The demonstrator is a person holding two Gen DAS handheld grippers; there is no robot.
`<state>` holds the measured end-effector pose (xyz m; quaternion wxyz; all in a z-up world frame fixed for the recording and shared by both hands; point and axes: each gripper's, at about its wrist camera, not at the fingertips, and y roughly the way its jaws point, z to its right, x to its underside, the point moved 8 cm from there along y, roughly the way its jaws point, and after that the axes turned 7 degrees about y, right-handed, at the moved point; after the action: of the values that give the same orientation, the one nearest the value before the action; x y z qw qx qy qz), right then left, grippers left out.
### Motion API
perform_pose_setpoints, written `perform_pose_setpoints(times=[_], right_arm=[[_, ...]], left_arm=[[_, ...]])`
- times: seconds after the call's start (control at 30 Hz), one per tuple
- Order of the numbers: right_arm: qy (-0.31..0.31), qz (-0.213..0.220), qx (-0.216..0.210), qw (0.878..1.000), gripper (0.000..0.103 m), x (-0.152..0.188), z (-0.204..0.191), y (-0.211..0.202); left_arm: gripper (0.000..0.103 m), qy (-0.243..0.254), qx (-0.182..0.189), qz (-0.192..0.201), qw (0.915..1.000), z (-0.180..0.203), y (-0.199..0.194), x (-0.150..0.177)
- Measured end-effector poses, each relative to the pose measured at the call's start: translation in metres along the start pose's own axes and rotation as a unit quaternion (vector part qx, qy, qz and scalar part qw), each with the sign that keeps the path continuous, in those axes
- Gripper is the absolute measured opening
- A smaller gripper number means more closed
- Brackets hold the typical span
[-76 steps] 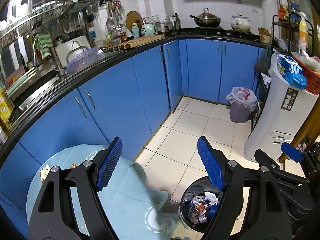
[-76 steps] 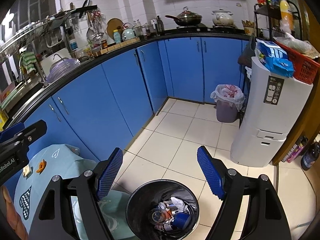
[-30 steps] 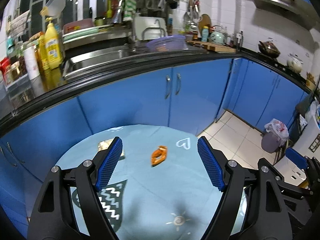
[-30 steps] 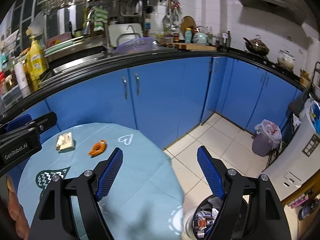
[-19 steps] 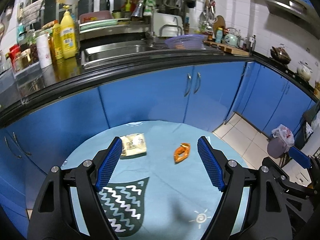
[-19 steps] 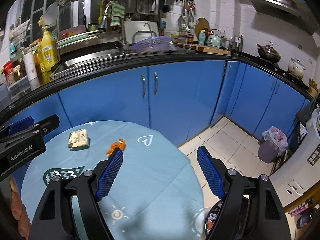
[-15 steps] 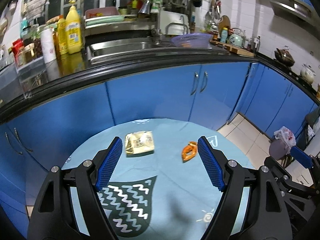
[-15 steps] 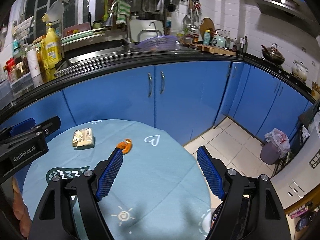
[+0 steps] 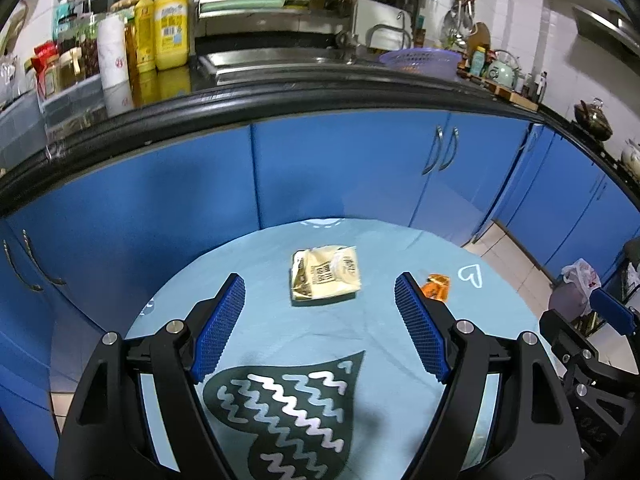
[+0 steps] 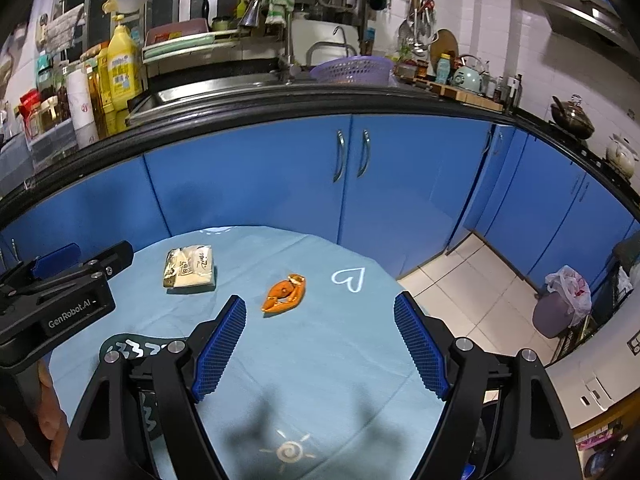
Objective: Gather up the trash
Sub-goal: 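Move both grippers back over the table, then grasp the yellow snack bag with the left gripper while the right grasps the orange peel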
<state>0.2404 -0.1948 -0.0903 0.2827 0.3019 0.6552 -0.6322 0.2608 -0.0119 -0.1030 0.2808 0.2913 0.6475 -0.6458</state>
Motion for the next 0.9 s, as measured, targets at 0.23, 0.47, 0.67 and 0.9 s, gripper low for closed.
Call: perform_pose_setpoints(times=[0.23,0.47,0.67,0.9], right_arm=[[0.000,-0.024,-0.005,1.000,0.075,0.001,-0.012,0.031],[0.001,-0.055,-0.005,0.998,0.075,0.006,-0.021,0.065],[-0.002,-0.073,0.003,0.997,0.084,0.010,-0.023,0.091],[0.004,-0.095,0.006,0.995,0.084,0.015,-0.021,0.115]], left_arm=[[0.077,-0.006,0.000,-0.023,0.9997,-0.016,0.033,0.006],[0.079,-0.020,0.016,-0.057,0.9980,-0.028,0.070,0.013],[0.093,-0.013,0.028,-0.072,0.9969,-0.023,0.095,0.011],[0.097,0.004,0.028,-0.086,0.9959,-0.012,0.122,0.006]])
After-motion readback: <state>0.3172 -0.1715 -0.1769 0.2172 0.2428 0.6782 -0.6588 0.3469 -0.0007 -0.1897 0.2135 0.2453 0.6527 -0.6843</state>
